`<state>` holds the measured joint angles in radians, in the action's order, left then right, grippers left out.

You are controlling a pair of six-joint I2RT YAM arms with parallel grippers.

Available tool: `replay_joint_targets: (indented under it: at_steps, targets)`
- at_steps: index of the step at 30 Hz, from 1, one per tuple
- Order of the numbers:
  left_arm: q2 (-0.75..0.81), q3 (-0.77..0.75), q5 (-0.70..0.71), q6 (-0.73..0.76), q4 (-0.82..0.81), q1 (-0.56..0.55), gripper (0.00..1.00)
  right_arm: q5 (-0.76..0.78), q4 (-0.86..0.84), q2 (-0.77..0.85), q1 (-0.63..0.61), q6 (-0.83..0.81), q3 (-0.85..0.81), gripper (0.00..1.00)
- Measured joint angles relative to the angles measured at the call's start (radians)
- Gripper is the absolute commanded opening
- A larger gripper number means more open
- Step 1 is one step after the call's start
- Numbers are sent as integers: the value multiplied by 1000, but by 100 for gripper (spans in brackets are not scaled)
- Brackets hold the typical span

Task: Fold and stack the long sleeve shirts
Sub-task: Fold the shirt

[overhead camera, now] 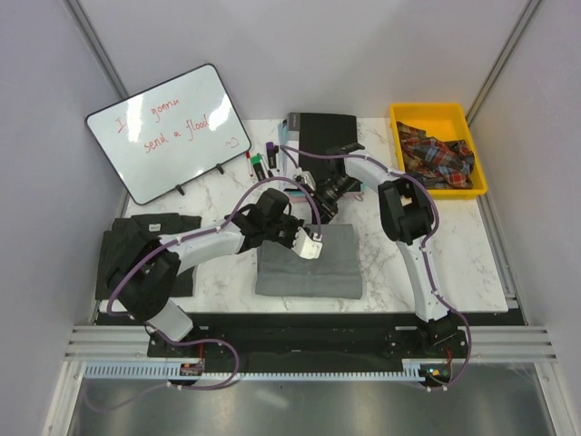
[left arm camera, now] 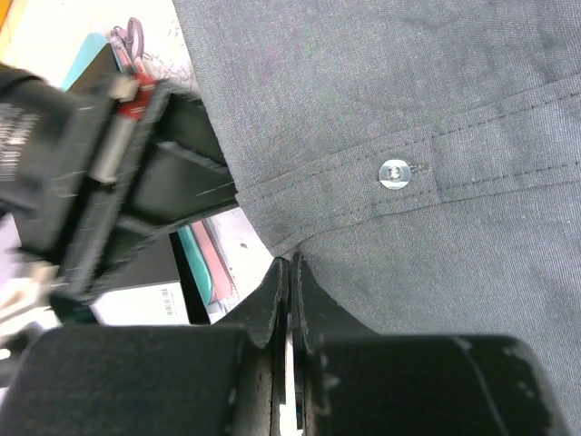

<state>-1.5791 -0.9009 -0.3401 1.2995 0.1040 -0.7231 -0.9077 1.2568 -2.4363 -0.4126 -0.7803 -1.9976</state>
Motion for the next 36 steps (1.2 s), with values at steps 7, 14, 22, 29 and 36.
replay_joint_targets:
  at_steps: [7, 14, 22, 29, 36]
  targets:
    - [35, -1, 0, 4, 50, 0, 2, 0, 1, -17, -31, 21, 50, 29]
    - [56, -2, 2, 23, 82, 35, 2, 1, -3, -18, -30, 35, 50, 29]
    - [-47, 19, 5, 53, -3, 80, 2, 1, -2, -18, -29, 45, 47, 36]
    - [-81, 59, 8, 95, -81, 76, 7, 63, -8, -15, -25, 54, -23, 51]
    - [-82, 63, 20, 117, -106, 54, 41, 155, -30, -2, 7, 90, -105, 67]
